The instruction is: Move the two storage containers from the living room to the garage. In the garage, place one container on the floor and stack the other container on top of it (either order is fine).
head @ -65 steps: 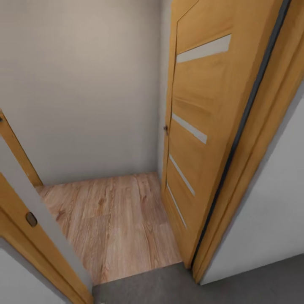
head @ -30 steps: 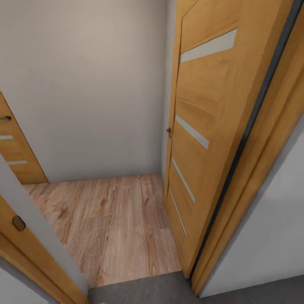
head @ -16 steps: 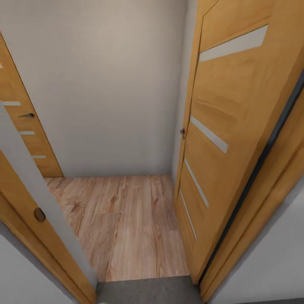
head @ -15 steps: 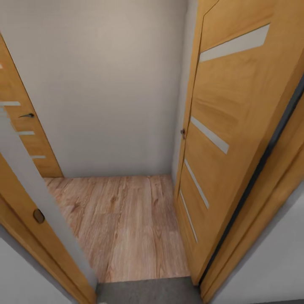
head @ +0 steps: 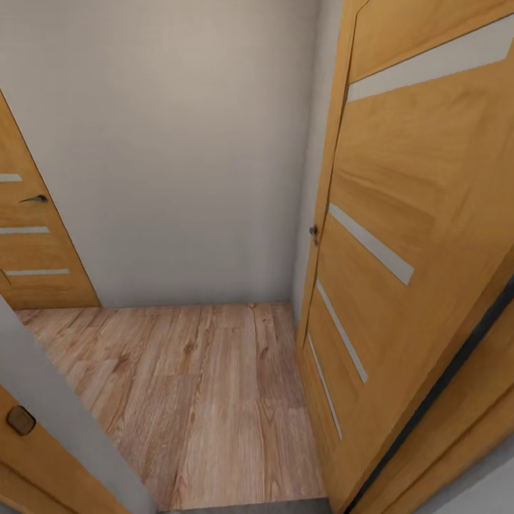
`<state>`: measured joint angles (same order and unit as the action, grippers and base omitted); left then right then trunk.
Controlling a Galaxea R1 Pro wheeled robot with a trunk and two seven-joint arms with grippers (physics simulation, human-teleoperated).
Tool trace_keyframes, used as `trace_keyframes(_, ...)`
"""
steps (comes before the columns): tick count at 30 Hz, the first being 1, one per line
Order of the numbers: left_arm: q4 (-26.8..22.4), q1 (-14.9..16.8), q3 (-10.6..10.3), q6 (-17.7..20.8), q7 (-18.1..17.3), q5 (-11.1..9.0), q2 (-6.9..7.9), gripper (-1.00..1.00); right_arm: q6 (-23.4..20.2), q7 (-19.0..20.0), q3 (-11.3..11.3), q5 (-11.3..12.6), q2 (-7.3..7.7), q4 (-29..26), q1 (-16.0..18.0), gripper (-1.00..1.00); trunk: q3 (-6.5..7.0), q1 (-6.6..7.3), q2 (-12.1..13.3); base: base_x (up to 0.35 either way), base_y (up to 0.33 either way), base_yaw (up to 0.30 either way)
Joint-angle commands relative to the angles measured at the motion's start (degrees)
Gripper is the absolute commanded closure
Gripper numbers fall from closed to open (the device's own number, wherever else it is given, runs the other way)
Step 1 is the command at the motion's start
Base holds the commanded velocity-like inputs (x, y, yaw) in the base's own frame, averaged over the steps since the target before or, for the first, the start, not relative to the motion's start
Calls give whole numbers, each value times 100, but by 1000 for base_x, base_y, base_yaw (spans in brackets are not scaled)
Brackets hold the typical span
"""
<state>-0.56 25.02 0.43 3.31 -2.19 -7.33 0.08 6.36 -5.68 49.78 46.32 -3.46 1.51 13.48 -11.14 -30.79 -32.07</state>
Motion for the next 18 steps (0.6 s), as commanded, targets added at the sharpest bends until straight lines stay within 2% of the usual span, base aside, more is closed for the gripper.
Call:
trace_keyframes(1, -6, 3, 1, 30, -18, -58, 1, -100, 23, -3, 46, 44, -6, 16, 5, -100, -9, -5, -7, 314, 0, 0)
trace_keyframes(7, -1, 3, 1, -125, -18, -58, 1, -100, 16, -4, 48, 49, -14, 16, 5, -100, -9, -5, -7, 314, 0, 1)
trace_keyframes(10, 2, 3, 1, -166, -18, -62, 5, -100, 20, -9, 44, 63, -13, 14, 5, -100, -9, -5, -7, 255, 0, 143)
trace_keyframes(18, 11, 3, 1, -182, -18, -75, 26, -100, 23, -7, 43, 62, -6, 16, 6, -100, -9, -5, -7, 31, 0, 258)
